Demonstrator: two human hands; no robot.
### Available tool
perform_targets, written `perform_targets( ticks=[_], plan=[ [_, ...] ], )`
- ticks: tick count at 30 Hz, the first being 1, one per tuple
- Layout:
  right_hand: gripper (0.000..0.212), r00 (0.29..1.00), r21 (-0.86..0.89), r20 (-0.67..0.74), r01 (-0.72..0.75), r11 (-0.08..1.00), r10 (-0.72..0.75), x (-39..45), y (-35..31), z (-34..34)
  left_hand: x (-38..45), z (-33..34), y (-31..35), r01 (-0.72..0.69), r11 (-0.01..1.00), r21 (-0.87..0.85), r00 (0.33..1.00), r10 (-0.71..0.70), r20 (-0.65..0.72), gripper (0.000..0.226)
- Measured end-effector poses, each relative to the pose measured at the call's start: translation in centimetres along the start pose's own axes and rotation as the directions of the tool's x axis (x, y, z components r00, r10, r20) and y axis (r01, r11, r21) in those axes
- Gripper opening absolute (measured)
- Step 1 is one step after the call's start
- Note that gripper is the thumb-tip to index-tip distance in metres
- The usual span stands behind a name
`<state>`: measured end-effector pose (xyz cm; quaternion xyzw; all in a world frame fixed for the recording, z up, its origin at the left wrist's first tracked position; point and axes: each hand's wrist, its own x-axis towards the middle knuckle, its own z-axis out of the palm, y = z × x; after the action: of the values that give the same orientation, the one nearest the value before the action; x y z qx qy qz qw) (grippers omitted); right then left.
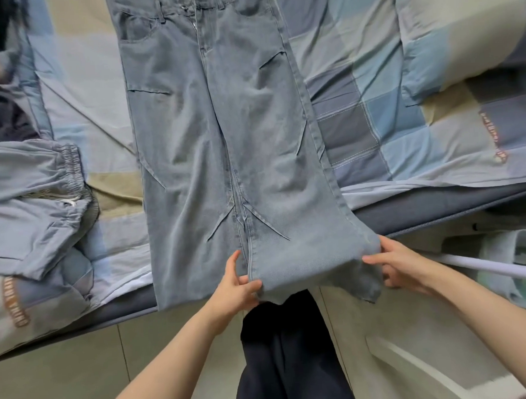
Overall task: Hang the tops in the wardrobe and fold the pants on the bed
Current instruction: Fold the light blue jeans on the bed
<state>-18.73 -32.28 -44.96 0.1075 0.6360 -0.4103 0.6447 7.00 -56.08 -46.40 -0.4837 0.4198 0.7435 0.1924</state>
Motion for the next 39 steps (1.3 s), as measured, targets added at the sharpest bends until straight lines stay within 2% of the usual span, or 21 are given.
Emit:
perform_targets(
  ticks=[3, 8, 10, 12, 14, 17, 19, 20, 22, 28, 32, 36, 39],
  plan=[
    [0.027, 0.995, -0.082, -0.099, -0.036, 0.996, 0.028, -1.1, -0.9, 1.1, -1.1, 0.0, 1.0, -0.057, 0.993, 0.104, 0.998, 0.054, 0.038, 0.086],
    [0.022, 0.945, -0.344, -0.306, 0.004, 0.939, -0.116, -1.4, -1.9, 1.6, -1.8, 0.6, 1.7, -0.124, 0.947, 0.295, 0.992, 0.12, 0.032, 0.066],
    [0.017, 0.921, -0.467, -0.358, -0.032, 0.884, -0.156, -1.0, -2.0, 1.1, -1.4, 0.9, 1.3, -0.085, 0.933, 0.35, 0.995, 0.095, -0.012, 0.053],
    [0.011, 0.915, -0.59, -0.369, -0.093, 0.802, -0.166, -0.5, -1.6, 0.6, -0.8, 1.3, 0.6, 0.017, 0.939, 0.344, 0.999, 0.001, -0.053, 0.044],
    [0.007, 0.93, -0.69, -0.358, -0.199, 0.696, -0.088, -0.1, -0.7, 0.1, -0.4, 1.6, -0.1, 0.137, 0.928, 0.346, 0.991, -0.13, -0.044, 0.039],
    [0.007, 0.91, -0.83, -0.407, -0.405, 0.385, 0.08, 0.1, 0.7, -0.5, 0.2, 1.8, -1.0, 0.212, 0.825, 0.524, 0.958, -0.282, 0.057, 0.037],
    [0.016, 0.889, -0.872, -0.438, -0.456, 0.18, 0.13, 0.5, 1.2, -0.8, 0.9, 1.7, -0.9, 0.16, 0.701, 0.695, 0.959, -0.278, 0.06, 0.035],
    [0.021, 0.887, -0.883, -0.438, -0.456, 0.115, 0.148, 0.8, 0.9, -0.8, 1.4, 1.4, -0.5, 0.134, 0.641, 0.756, 0.968, -0.247, 0.038, 0.034],
    [0.028, 0.898, -0.902, -0.414, -0.427, 0.062, 0.148, 1.8, -0.8, -0.4, 2.5, 0.4, 1.0, 0.12, 0.558, 0.821, 0.983, -0.185, -0.018, 0.033],
    [0.032, 0.969, -0.966, -0.247, -0.244, 0.08, -0.022, 7.1, -12.1, 1.0, 7.5, -3.0, 10.1, 0.131, 0.503, 0.854, 0.99, -0.023, -0.139, 0.03],
    [0.029, 0.967, -0.977, -0.202, -0.186, 0.106, -0.159, 12.4, -21.0, 1.7, 11.8, -4.5, 17.6, 0.119, 0.561, 0.819, 0.972, 0.102, -0.212, 0.035],
    [0.027, 0.944, -0.972, -0.172, -0.116, 0.203, -0.282, 17.8, -29.5, 2.1, 16.8, -5.2, 24.8, 0.082, 0.494, 0.865, 0.948, 0.23, -0.222, 0.049],
    [0.028, 0.903, -0.939, -0.209, -0.079, 0.333, -0.375, 21.4, -34.5, 2.1, 20.3, -5.6, 28.6, 0.055, 0.507, 0.86, 0.898, 0.352, -0.265, 0.057]
  ],
)
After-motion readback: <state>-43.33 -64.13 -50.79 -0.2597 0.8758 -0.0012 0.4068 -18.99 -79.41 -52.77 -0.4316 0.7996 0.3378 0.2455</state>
